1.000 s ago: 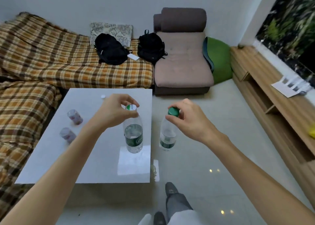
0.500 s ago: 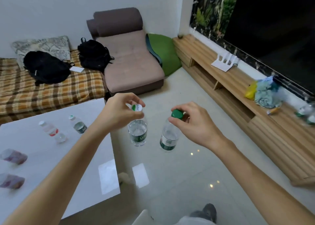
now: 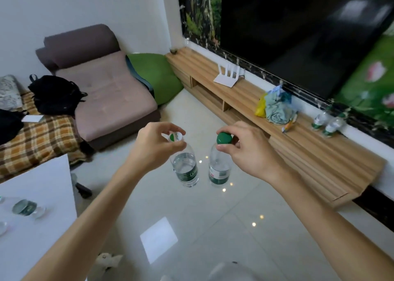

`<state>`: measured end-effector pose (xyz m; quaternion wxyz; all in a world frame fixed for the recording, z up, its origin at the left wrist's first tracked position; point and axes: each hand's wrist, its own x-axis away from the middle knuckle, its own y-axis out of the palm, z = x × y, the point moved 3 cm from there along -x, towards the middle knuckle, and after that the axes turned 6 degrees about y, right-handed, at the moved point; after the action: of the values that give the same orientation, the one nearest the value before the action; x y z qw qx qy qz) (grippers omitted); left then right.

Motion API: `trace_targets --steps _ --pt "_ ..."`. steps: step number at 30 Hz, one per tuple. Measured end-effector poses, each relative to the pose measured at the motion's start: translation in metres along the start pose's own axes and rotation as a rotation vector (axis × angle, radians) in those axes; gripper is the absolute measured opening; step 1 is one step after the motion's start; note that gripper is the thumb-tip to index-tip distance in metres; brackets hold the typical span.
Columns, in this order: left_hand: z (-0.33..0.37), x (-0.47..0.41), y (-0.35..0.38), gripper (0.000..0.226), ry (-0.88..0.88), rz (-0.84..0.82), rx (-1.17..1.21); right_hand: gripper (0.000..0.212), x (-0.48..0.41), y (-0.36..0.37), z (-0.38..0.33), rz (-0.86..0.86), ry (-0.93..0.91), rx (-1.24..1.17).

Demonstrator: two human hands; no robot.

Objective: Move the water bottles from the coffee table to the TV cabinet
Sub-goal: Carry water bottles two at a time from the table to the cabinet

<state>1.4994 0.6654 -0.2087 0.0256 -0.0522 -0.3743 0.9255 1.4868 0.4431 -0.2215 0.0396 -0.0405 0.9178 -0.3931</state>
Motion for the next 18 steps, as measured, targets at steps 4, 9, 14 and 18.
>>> trace_targets --steps 4,9,14,18 --pt "0.044 -0.034 0.048 0.018 0.055 -0.052 -0.002 0.026 -0.013 -0.045 0.048 0.061 0.034 -0.012" --pt "0.096 -0.081 0.097 0.022 0.171 -0.124 -0.067 0.026 -0.031 -0.101 0.099 0.166 0.092 0.002" --pt "0.125 -0.137 0.139 0.02 0.233 -0.158 -0.05 0.025 -0.055 -0.146 0.138 0.264 0.172 0.019" --pt "0.138 -0.186 0.175 0.021 0.29 -0.22 -0.049 0.024 -0.085 -0.172 0.169 0.311 0.229 0.04"
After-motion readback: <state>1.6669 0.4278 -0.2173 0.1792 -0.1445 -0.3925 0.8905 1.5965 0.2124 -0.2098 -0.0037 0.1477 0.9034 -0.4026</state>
